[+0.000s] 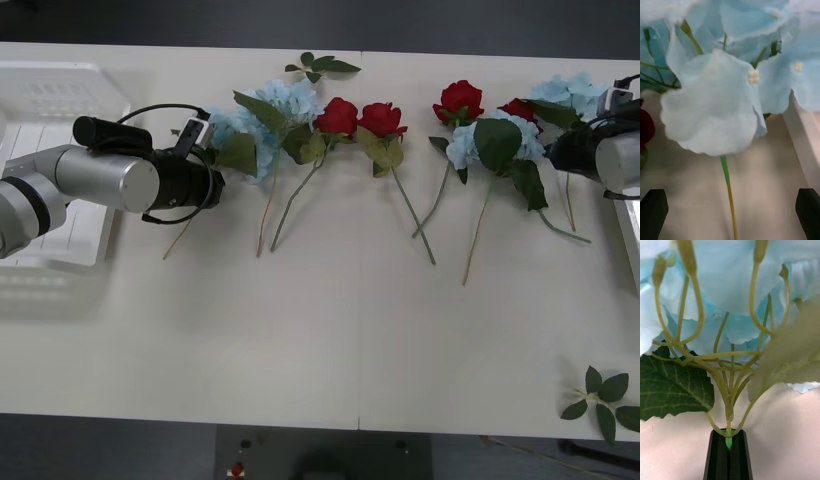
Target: Put the red flowers into the right box and the blue flowers into the left box
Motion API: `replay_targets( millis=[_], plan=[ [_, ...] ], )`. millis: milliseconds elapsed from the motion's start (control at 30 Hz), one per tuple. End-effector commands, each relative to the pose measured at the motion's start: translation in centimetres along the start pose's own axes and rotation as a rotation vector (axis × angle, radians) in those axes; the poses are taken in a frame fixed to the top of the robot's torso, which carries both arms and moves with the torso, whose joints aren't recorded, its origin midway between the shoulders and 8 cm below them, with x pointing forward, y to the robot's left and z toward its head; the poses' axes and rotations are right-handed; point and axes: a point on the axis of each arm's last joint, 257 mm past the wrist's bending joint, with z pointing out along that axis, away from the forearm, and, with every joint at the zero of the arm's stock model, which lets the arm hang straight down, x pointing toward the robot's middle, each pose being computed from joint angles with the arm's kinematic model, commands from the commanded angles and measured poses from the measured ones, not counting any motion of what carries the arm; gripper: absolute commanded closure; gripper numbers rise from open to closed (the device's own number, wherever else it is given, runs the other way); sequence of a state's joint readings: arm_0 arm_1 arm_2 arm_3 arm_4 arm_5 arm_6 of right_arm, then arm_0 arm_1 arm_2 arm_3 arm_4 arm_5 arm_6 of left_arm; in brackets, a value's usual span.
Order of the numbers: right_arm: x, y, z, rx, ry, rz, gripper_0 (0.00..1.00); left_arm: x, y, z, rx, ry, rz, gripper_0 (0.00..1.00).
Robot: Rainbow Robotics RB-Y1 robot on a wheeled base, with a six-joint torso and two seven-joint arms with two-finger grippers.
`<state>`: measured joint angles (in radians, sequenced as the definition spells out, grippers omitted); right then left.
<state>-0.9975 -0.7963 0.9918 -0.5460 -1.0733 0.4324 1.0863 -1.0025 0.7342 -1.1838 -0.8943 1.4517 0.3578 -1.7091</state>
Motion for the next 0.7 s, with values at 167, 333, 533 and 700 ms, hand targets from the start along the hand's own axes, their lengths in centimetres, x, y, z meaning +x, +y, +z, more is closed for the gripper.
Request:
replay_targets(
  millis=[167,333,533,700],
  plan=[
    [-0.1,1.2,0.4,-0.039,-0.030,0.128,0.00,-3.9,2.5,-5.3,0.020,0.029,-0.009,1.00],
    [0.8,1.6,0.7,-0.058,-0.035,0.144,0.00,-5.3,2.5,-9.4,0.053,0.090,0.006,1.00],
    [1.4,1.9,0.9,-0.069,-0.034,0.167,0.00,-6.7,2.7,-14.3,0.070,0.137,0.056,1.00],
    [1.8,2.1,1.0,-0.077,-0.036,0.181,0.01,-7.9,2.8,-20.2,0.090,0.211,0.090,1.00]
  ],
)
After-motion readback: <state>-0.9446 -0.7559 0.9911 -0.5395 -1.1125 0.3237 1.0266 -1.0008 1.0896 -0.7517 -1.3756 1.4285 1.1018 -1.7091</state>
